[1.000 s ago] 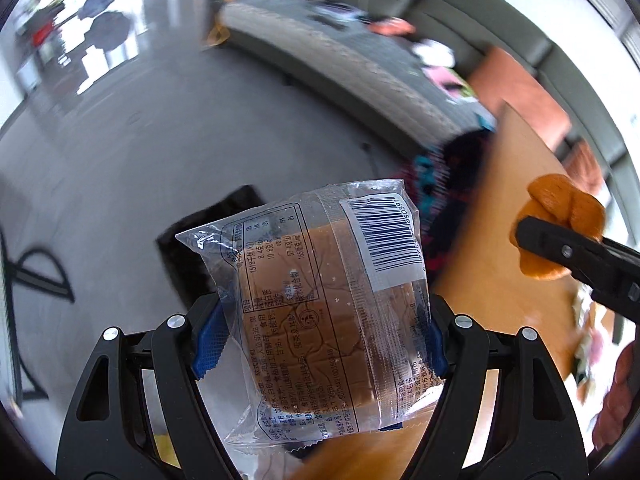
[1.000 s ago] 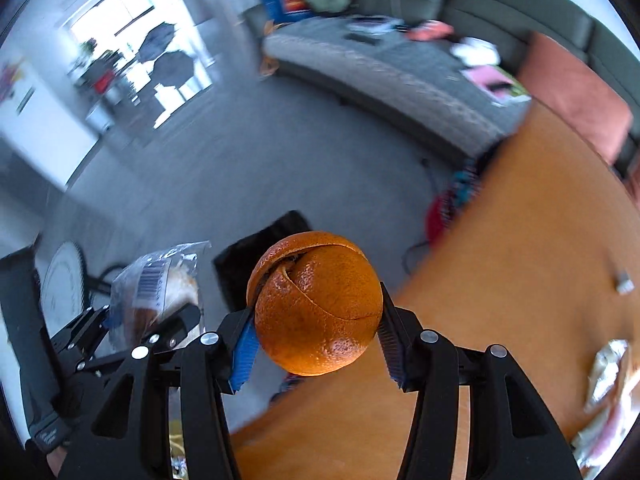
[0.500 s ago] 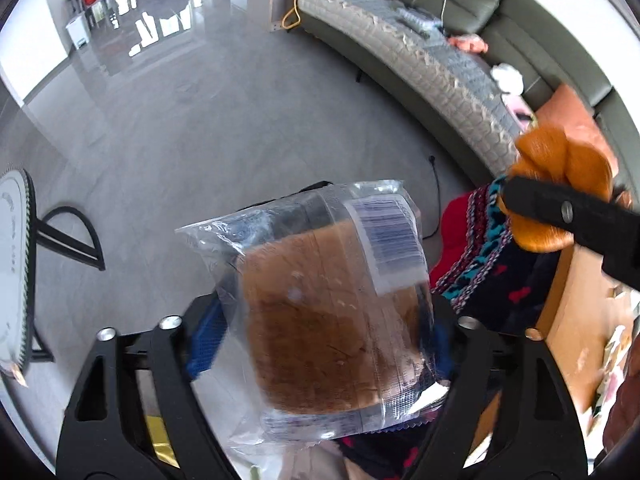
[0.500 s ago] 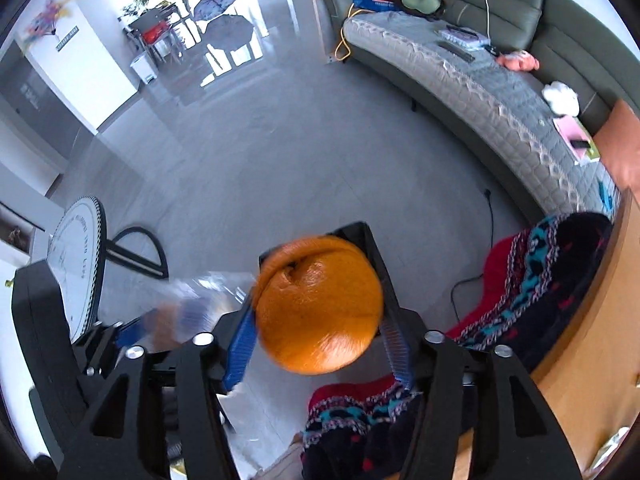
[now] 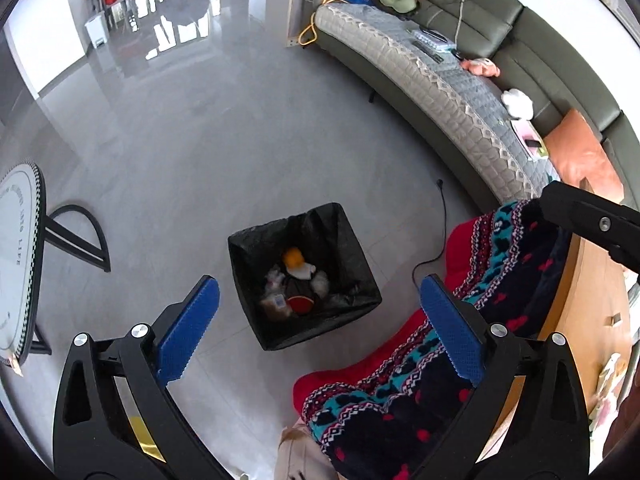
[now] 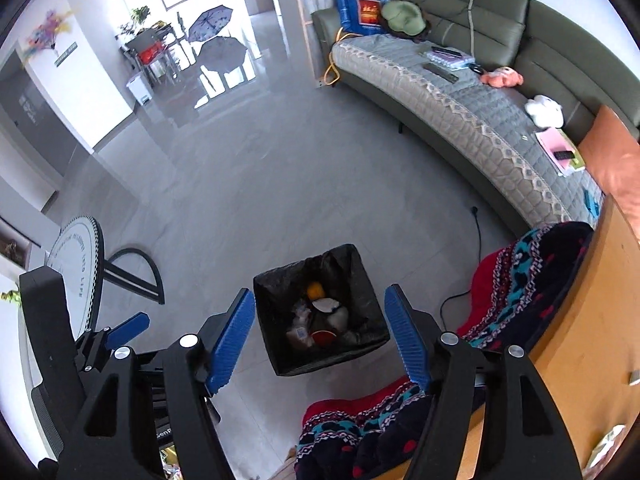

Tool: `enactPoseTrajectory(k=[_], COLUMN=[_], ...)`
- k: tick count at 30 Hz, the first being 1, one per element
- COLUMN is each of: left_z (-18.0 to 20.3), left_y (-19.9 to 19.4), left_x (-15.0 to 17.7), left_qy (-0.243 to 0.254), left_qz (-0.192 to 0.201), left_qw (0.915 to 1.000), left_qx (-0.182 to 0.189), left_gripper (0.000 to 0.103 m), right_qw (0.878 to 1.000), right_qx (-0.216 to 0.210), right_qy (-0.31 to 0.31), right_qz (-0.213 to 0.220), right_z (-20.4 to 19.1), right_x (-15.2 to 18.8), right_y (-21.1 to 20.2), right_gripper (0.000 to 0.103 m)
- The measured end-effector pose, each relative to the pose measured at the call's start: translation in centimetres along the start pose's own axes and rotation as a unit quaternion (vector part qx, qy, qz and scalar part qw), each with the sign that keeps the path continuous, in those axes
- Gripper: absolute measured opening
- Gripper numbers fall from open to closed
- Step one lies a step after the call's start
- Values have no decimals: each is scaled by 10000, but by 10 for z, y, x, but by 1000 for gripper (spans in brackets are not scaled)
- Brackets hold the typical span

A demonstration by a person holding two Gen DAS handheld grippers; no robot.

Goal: Collect trash
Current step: 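Carry the orange and bread bag over the black bin and open both grippers, then move both open grippers back over the table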

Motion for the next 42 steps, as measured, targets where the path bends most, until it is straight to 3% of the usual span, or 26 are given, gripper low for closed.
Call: enactPoseTrajectory(k=[13, 21, 27, 33, 42], left_z=[65, 125, 193, 267, 349], left_y=[-22, -25, -21, -19, -17], left_x=[16, 38, 63, 93, 134], left_qy=[660, 1159, 1693, 2326, 2972], left_qz=[173, 135, -20, -134, -295], left_qw=[9976, 9926, 9838, 9691, 9495], left_qx=[106, 331, 581, 806, 958], left_gripper=[97, 97, 97, 97, 97], right_qw=[9987, 9944, 9868, 9737, 9536], right_qx=[26, 268, 520, 774, 1079], right_qy=[431, 966, 1487, 2086, 2750], right_qz=[275, 345, 384, 487, 581], right_z=[52, 116, 177, 241, 324], right_x=[33, 72, 111, 155, 210], right_y=[-40, -63, -83, -108, -140], right_gripper=[68, 68, 68, 68, 68])
Point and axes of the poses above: each gripper's, at about its wrist camera, not at the fingertips, and y roughly the way its jaws point, z to its right, x to its underside, the point moved 1 cm from there along y, roughly the way its jaws point, and after that the axes turned 4 degrees about -z, right-handed, at the moved point
